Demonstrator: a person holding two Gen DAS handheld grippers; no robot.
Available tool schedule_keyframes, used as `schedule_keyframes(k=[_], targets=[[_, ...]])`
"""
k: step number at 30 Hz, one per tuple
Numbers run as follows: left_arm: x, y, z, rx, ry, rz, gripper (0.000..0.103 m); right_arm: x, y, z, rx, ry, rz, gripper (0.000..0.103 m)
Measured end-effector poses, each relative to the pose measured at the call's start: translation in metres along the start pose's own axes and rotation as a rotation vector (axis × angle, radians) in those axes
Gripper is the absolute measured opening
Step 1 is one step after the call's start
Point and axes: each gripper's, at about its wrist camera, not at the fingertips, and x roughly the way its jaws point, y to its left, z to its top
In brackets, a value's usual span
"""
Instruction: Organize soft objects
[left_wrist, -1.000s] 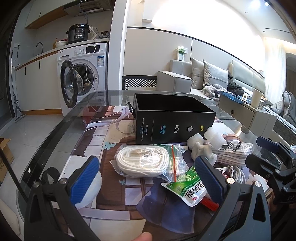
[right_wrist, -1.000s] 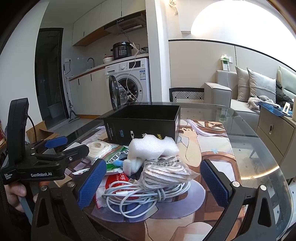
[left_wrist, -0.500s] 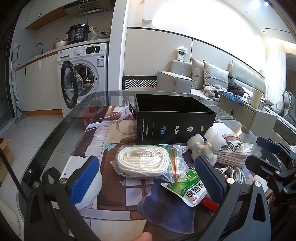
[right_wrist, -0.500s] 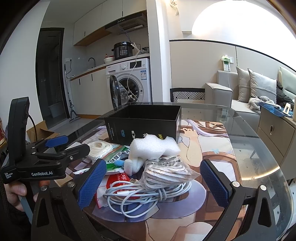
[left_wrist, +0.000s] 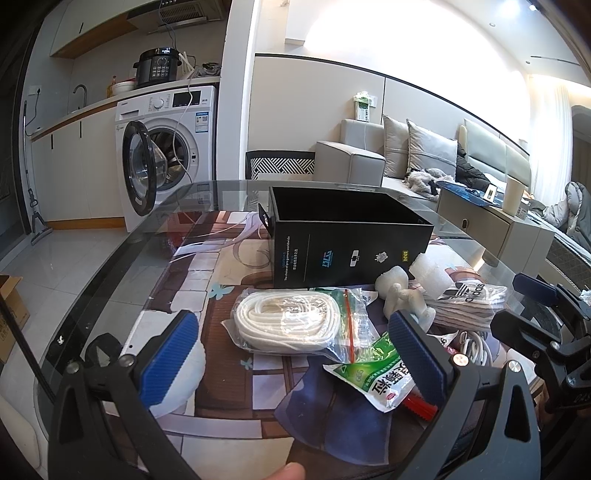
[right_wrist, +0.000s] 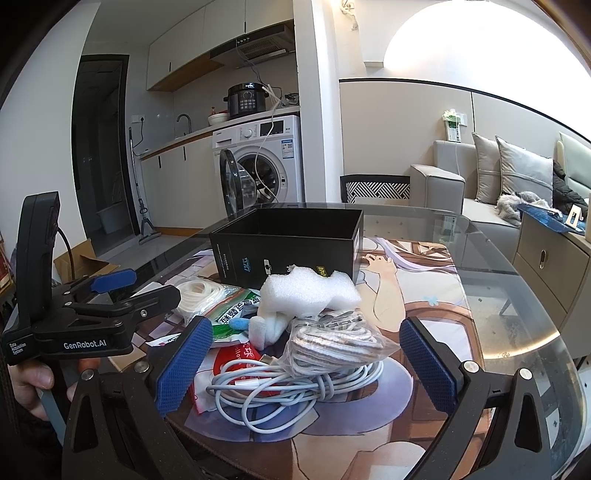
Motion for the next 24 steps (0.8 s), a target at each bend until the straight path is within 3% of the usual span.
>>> schedule_keyframes(k=[24], targets=[[0.0001,-0.0003,0.0001,0.001,0.0,0.0,0.103,-0.0004,0.0006,-0.0005,0.001,0.0,-0.001,0.103]])
